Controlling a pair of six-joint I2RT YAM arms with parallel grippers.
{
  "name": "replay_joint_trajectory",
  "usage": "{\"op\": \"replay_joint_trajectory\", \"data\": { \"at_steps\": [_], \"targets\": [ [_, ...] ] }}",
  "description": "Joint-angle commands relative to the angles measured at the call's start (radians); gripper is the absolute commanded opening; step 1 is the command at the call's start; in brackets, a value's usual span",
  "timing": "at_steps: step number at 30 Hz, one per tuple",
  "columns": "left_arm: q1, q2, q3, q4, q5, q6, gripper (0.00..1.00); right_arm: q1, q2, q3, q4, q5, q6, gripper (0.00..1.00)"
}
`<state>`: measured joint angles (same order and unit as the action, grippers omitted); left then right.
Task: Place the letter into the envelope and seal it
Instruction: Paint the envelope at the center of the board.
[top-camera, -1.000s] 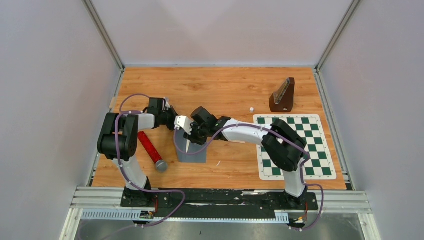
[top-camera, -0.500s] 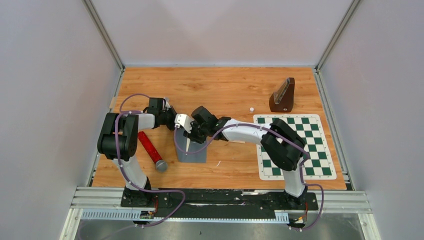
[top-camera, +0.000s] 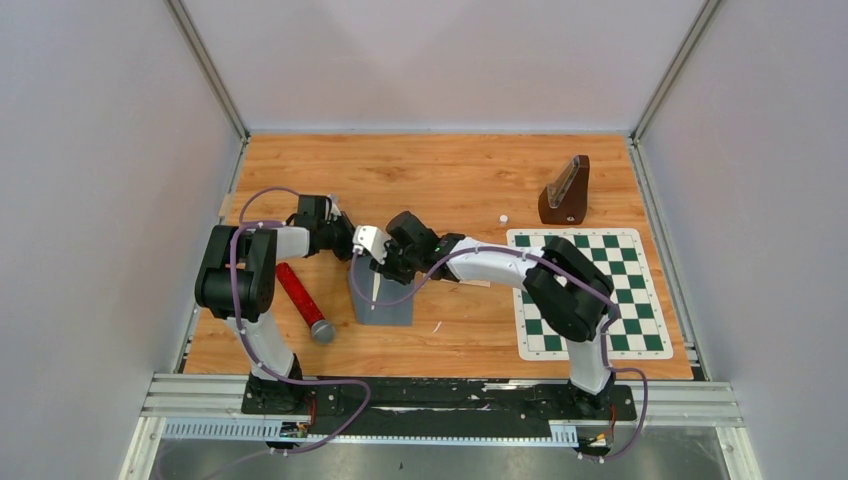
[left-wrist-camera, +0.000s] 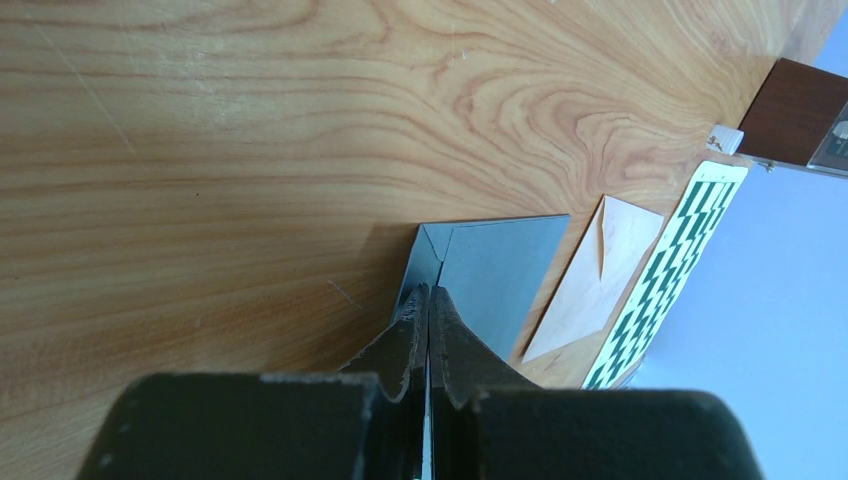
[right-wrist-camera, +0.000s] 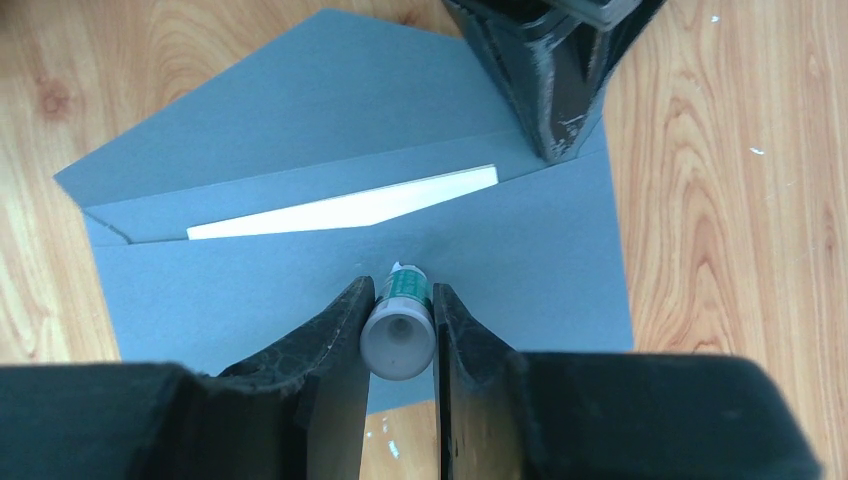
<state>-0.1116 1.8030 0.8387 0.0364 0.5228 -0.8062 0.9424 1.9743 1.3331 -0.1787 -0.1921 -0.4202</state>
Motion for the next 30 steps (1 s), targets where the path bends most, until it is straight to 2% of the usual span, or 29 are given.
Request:
{"op": "replay_joint_trajectory", "data": {
  "at_steps": [1, 11, 21, 30],
  "targets": [
    [-0.007, 0.078, -0.030, -0.109, -0.186, 0.059, 0.00, 0.052, -0.016, -0.088, -0.165, -0.015, 0.037, 0.00],
    [-0.007, 0.080, -0.028, -0.108, -0.185, 0.062, 0.00, 0.084, -0.034, -0.115, -0.157, 0.012, 0.037, 0.00],
    [-0.008, 0.073, -0.035, -0.096, -0.183, 0.071, 0.00, -0.030, 0.053, -0.031, -0.108, 0.074, -0.012, 0.00],
    [-0.008, 0.078, -0.027, -0.098, -0.179, 0.079, 0.00, -0.011, 0.035, -0.043, -0.138, 0.052, 0.012, 0.00]
  ]
}}
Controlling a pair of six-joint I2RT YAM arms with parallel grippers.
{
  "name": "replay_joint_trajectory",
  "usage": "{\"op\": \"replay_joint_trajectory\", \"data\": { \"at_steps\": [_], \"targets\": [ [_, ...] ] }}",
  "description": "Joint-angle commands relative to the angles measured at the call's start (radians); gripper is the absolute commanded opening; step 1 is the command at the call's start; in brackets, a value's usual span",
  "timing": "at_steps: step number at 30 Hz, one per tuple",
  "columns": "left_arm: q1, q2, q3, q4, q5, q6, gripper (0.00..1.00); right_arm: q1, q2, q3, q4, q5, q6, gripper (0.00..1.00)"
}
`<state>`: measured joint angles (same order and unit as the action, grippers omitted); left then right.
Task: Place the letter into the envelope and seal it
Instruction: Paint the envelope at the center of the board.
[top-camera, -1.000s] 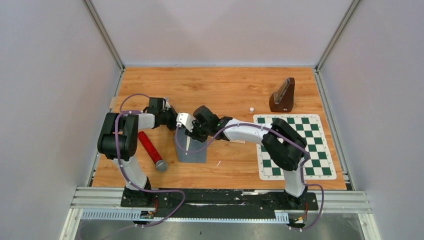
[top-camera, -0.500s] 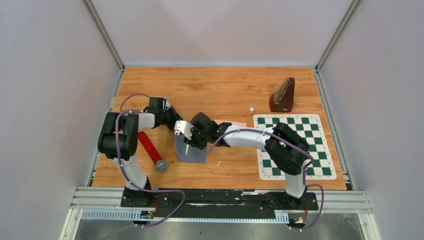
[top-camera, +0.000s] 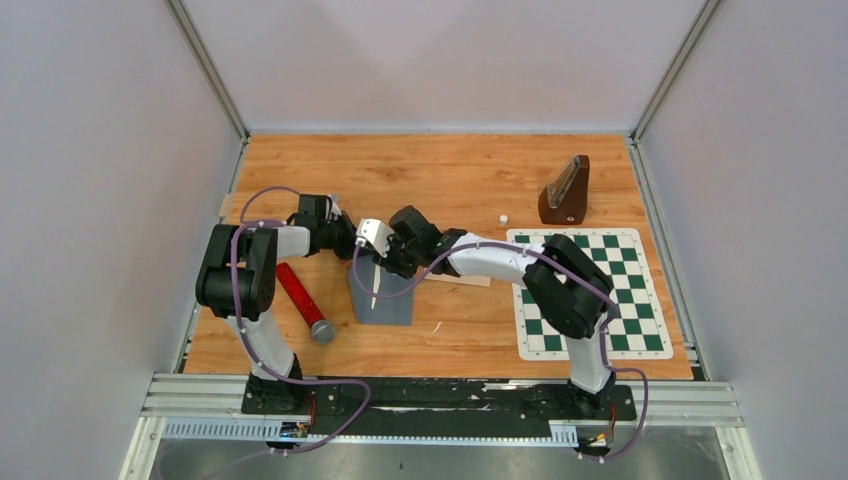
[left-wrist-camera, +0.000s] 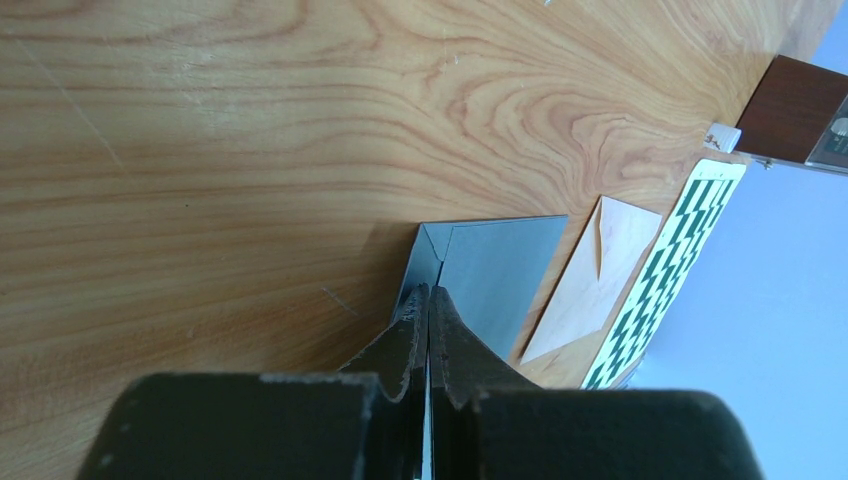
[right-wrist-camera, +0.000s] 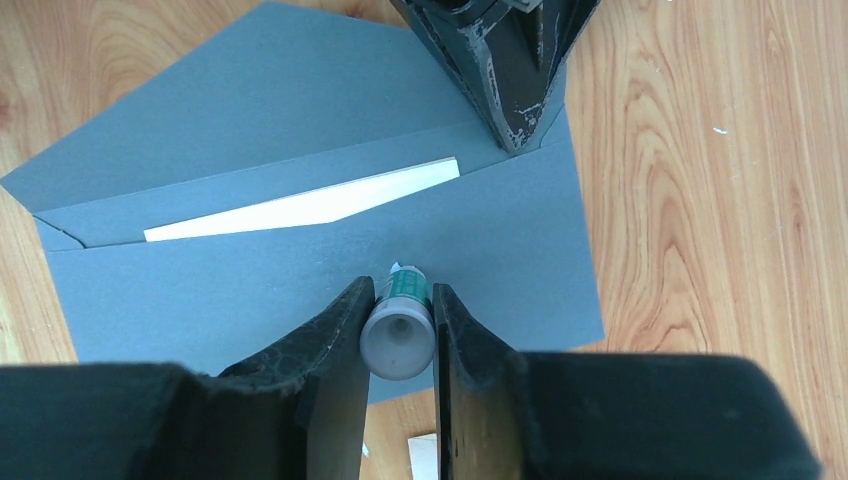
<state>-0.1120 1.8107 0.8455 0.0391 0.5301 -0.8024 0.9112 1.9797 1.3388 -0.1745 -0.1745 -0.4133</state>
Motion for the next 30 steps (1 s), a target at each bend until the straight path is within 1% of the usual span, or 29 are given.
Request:
{"op": "replay_joint_trajectory", "data": {
  "at_steps": [1, 6, 11, 14, 21, 26, 30],
  "targets": [
    [-0.008, 0.070, -0.034, -0.100, -0.187, 0.075, 0.00, 0.029, 0.013, -0.064, -0.146, 0.028, 0.010, 0.00],
    [-0.008, 0.075, -0.030, -0.099, -0.190, 0.072, 0.00, 0.090, -0.062, -0.128, -0.184, -0.011, 0.038, 0.00],
    [-0.008, 0.078, -0.022, -0.103, -0.190, 0.075, 0.00, 0.111, -0.072, -0.137, -0.203, -0.029, 0.044, 0.00],
    [-0.008, 0.078, -0.023, -0.102, -0.189, 0.077, 0.00, 0.099, -0.054, -0.133, -0.154, -0.007, 0.013, 0.00],
    [-0.008, 0.079, -0.022, -0.104, -0.187, 0.077, 0.00, 0.017, 0.033, -0.060, -0.076, 0.027, -0.028, 0.00],
    [-0.008, 0.083, -0.014, -0.113, -0.189, 0.077, 0.00, -0.005, 0.066, -0.023, -0.072, 0.043, -0.056, 0.00],
    [-0.008, 0.082, -0.016, -0.109, -0.188, 0.075, 0.00, 0.004, 0.044, -0.041, -0.101, 0.021, -0.044, 0.00]
  ]
}}
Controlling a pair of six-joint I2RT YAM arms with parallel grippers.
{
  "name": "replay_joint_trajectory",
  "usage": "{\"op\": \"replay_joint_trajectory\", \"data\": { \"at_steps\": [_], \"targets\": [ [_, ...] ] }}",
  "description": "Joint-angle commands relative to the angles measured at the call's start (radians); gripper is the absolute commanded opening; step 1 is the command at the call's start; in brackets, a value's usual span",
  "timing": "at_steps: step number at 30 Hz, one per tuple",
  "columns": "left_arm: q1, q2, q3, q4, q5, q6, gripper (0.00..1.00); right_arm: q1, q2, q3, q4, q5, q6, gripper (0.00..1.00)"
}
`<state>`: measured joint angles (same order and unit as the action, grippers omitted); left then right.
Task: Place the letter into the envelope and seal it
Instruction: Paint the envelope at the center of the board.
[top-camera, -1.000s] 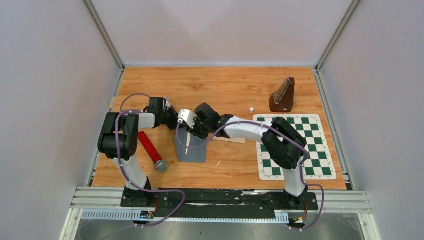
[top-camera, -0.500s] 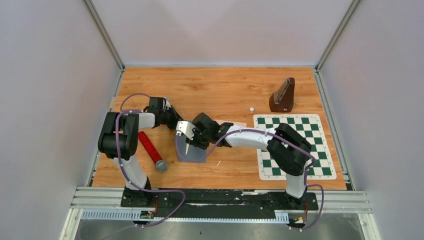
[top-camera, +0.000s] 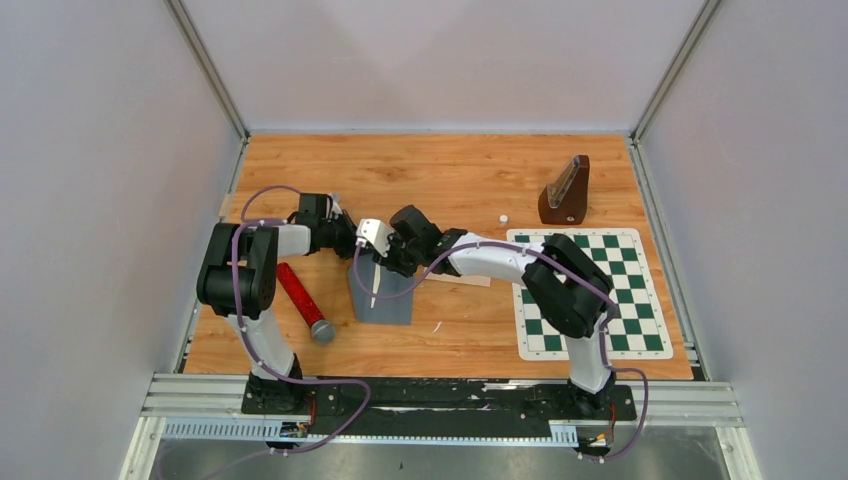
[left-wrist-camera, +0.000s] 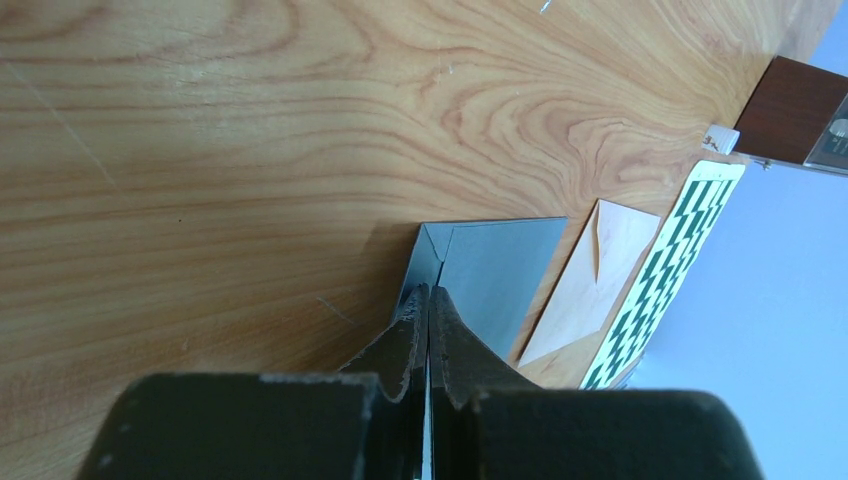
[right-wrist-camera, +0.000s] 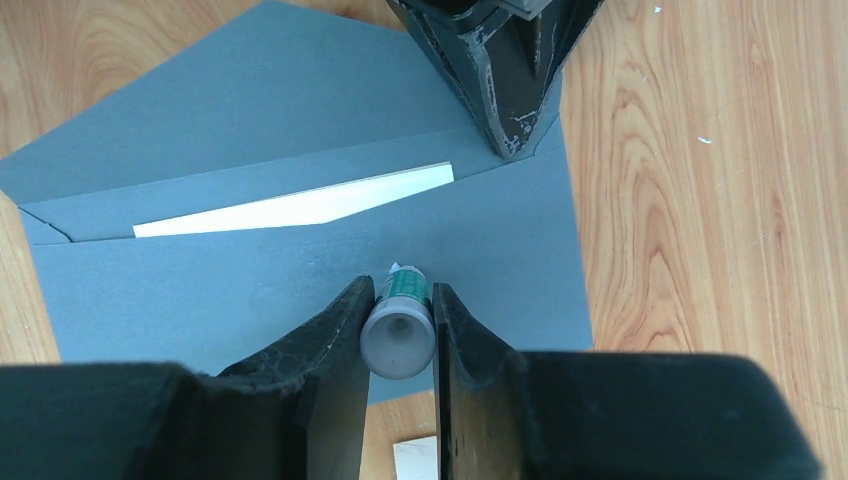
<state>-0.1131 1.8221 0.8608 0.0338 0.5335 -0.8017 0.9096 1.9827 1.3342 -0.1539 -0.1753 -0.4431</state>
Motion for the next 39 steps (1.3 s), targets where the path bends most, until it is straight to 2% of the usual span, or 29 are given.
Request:
{"op": "replay_joint_trajectory", "data": {
  "at_steps": [1, 8, 15, 21, 23, 24, 26, 29, 35, 39],
  "targets": [
    [-0.007, 0.071, -0.032, -0.103, -0.192, 0.075, 0.00, 0.014, 0.028, -0.051, -0.128, 0.020, -0.010, 0.00],
    [-0.007, 0.072, -0.030, -0.105, -0.193, 0.071, 0.00, 0.108, -0.081, -0.164, -0.172, -0.014, 0.053, 0.00],
    [-0.007, 0.075, -0.022, -0.120, -0.191, 0.066, 0.00, 0.122, -0.084, -0.132, -0.198, -0.043, 0.086, 0.00],
    [-0.007, 0.010, 0.045, -0.187, -0.136, 0.077, 0.02, 0.051, -0.138, 0.000, -0.227, -0.070, 0.107, 0.00],
    [-0.007, -0.024, 0.083, -0.214, -0.073, 0.080, 0.11, 0.022, -0.195, 0.021, -0.240, -0.131, 0.101, 0.00],
    [-0.007, -0.034, 0.096, -0.218, -0.049, 0.078, 0.19, 0.008, -0.221, 0.027, -0.252, -0.164, 0.100, 0.00],
    [-0.007, -0.041, 0.148, -0.228, 0.064, 0.083, 0.28, -0.015, -0.252, 0.041, -0.283, -0.230, 0.104, 0.00],
    [-0.006, -0.035, 0.261, -0.314, 0.118, 0.135, 0.33, -0.066, -0.245, 0.071, -0.358, -0.308, 0.167, 0.00],
    [0.019, -0.100, 0.383, -0.456, 0.064, 0.234, 0.34, -0.201, -0.195, 0.098, -0.396, -0.390, 0.285, 0.00],
    [0.069, -0.242, 0.321, -0.554, -0.073, 0.262, 0.34, -0.276, -0.160, 0.147, -0.395, -0.440, 0.327, 0.00]
  ]
}}
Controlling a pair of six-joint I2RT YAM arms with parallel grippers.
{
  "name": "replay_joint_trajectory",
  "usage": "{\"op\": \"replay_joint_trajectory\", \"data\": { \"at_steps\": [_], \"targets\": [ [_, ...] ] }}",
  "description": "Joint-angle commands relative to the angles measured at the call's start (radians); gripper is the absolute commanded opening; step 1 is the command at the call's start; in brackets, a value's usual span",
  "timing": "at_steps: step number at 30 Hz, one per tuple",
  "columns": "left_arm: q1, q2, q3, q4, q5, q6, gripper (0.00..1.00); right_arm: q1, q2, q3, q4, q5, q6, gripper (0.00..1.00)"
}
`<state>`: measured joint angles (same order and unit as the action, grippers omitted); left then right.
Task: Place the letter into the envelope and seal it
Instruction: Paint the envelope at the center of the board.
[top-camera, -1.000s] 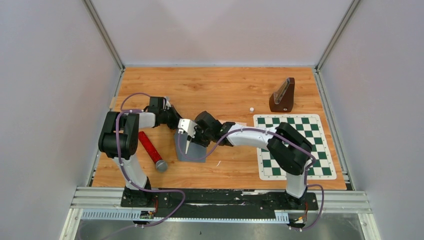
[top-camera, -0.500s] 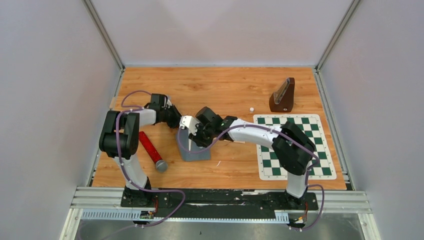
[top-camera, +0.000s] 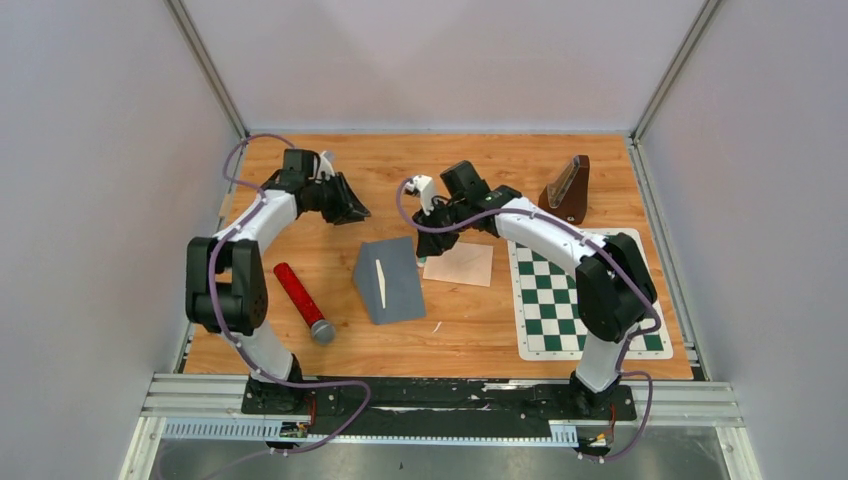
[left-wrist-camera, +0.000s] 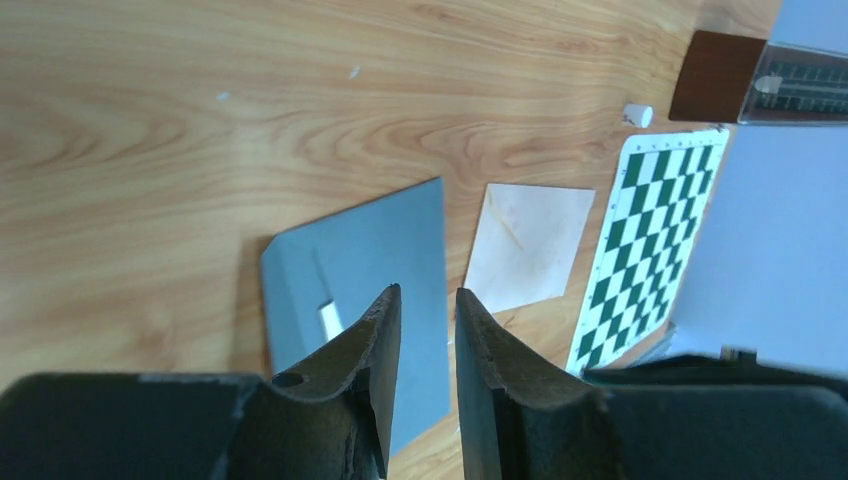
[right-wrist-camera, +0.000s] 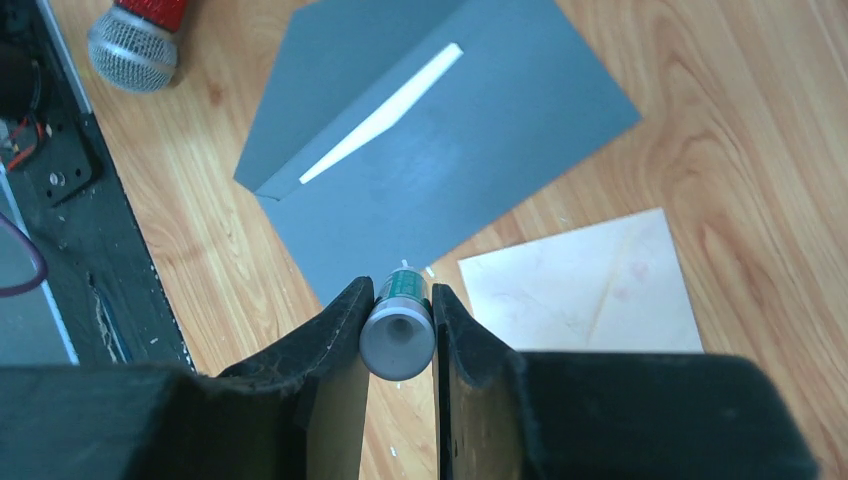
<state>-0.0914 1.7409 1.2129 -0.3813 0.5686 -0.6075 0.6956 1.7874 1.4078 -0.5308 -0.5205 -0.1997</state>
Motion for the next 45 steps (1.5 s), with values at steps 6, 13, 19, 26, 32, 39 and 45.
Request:
{"op": "replay_joint_trajectory", "data": {
  "at_steps": [6, 13, 19, 26, 32, 39, 45],
  "targets": [
    [0.088, -0.314, -0.253, -0.187, -0.171, 0.081, 0.15, -0.124, 0.115, 0.163, -0.017, -0.259, 0.148, 0.00],
    [0.132, -0.331, -0.392, -0.148, -0.182, 0.074, 0.00, -0.152, 0.251, 0.186, 0.050, -0.533, 0.280, 0.00],
    [0.137, -0.287, -0.456, -0.060, -0.088, 0.099, 0.00, -0.189, 0.323, 0.178, 0.158, -0.606, 0.454, 0.00],
    [0.136, -0.226, -0.460, 0.022, 0.001, 0.095, 0.00, -0.210, 0.342, 0.142, 0.227, -0.630, 0.536, 0.00],
    [0.134, -0.184, -0.455, 0.068, 0.065, 0.078, 0.02, -0.211, 0.347, 0.127, 0.239, -0.619, 0.549, 0.00],
    [0.064, -0.151, -0.415, 0.124, 0.155, 0.060, 0.00, -0.214, 0.357, 0.122, 0.244, -0.598, 0.555, 0.00],
    [-0.005, -0.110, -0.339, 0.098, 0.163, 0.110, 0.00, -0.218, 0.357, 0.097, 0.281, -0.597, 0.580, 0.00]
  ]
}}
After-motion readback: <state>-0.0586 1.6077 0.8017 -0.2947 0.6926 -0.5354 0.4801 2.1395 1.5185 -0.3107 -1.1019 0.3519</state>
